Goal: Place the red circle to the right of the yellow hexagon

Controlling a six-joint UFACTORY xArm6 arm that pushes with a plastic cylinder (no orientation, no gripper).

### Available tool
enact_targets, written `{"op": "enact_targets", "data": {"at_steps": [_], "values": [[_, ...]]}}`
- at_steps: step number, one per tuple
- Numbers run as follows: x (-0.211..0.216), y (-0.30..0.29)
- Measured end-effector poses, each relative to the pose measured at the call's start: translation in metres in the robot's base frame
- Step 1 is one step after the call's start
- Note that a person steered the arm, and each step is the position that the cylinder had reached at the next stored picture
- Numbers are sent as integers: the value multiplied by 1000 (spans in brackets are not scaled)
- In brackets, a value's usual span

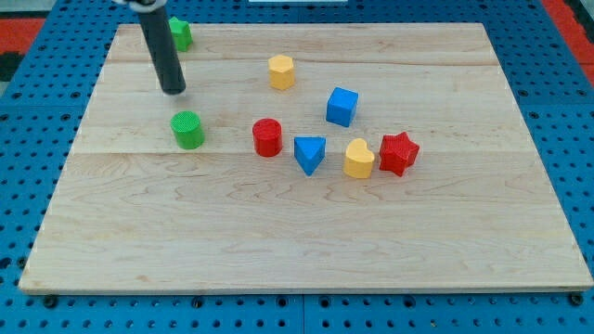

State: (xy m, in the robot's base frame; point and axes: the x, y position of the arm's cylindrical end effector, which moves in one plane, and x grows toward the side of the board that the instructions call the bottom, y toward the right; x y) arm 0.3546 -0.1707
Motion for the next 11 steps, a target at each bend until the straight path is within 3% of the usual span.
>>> {"op": "enact_targets", "data": {"at_steps": [1,3,4,5,6,9,11], "values": [[27,32],[27,97],[91,98],[90,133],[66,176],[-24,220],[-34,227]]}}
